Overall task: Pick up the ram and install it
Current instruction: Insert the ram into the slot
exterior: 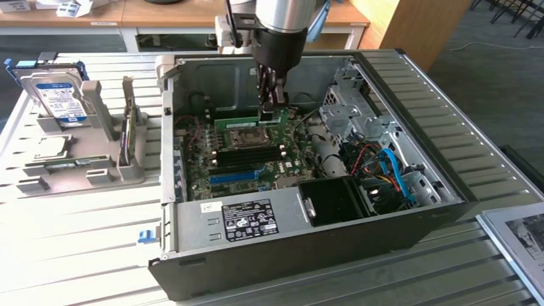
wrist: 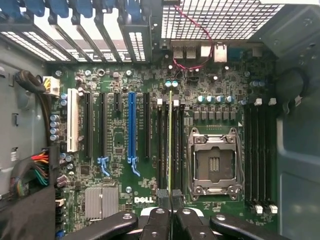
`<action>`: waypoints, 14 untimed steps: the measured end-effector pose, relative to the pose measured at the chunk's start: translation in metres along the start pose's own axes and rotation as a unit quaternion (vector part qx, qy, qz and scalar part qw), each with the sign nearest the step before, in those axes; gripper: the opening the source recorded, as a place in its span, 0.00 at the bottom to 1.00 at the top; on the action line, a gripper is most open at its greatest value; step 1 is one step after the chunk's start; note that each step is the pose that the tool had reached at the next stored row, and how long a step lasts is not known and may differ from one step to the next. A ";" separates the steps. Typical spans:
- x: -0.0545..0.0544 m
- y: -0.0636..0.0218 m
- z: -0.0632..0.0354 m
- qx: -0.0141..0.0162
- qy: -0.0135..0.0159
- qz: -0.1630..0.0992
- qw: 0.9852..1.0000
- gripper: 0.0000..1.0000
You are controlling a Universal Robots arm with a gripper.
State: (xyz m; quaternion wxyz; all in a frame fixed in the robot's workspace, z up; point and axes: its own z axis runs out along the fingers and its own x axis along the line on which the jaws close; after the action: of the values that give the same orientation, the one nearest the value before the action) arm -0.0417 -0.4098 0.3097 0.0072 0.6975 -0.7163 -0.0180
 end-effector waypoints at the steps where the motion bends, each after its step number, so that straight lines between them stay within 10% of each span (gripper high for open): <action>1: 0.000 -0.0001 0.0018 0.000 0.000 0.000 1.000 0.12; 14: 0.000 -0.0009 0.0254 0.000 0.000 0.000 1.000 0.12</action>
State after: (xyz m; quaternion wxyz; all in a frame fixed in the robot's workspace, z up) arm -0.0417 -0.4097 0.2843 0.0070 0.6975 -0.7163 -0.0178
